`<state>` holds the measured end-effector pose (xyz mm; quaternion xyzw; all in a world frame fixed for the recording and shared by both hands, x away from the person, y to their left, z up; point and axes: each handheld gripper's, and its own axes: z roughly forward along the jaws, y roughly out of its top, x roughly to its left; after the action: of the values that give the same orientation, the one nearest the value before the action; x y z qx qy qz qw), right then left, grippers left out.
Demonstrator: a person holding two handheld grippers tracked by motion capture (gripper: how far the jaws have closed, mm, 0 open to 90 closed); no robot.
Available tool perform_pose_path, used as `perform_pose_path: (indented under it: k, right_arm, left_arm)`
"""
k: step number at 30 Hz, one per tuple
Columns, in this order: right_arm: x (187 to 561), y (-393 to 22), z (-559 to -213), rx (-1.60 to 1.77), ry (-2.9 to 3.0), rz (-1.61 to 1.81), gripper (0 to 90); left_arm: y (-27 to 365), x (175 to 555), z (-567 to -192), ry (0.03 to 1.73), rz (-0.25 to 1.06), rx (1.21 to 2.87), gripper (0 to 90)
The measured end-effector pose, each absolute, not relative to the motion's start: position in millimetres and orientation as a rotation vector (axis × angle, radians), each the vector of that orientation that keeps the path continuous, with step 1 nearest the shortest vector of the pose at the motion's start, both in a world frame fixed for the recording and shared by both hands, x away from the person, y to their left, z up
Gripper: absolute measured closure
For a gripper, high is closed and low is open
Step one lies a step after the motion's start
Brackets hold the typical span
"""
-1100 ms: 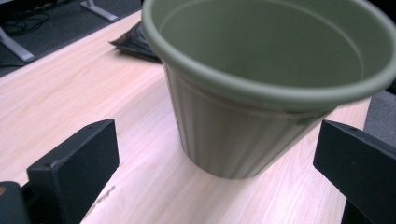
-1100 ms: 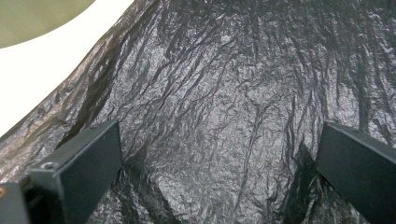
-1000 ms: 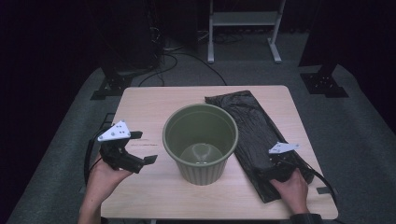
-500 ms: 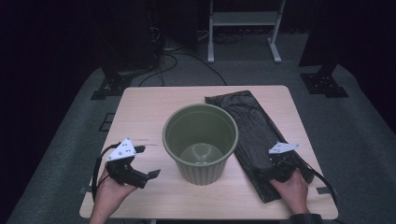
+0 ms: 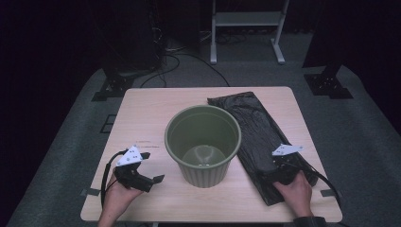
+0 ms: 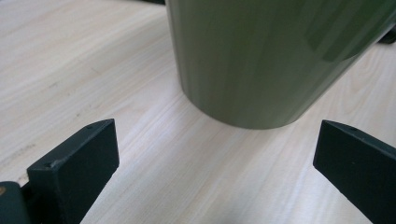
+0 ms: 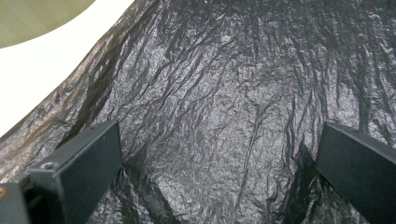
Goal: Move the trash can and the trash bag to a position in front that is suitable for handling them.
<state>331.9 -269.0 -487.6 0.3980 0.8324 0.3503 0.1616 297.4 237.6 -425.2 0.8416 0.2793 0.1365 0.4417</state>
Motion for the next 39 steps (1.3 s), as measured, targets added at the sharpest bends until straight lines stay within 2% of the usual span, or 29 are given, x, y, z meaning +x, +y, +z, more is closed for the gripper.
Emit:
perform_pose_path:
  k: [21, 39]
  right_arm:
    - [332, -269, -488, 1.136, 2.376, 1.000, 0.0]
    - [332, -269, -488, 1.140, 2.374, 0.998, 0.0]
  left_arm:
    - [237, 317, -477, 0.781, 0.344, 2.184, 0.0]
    - [234, 319, -483, 0.795, 0.350, 2.237, 0.0]
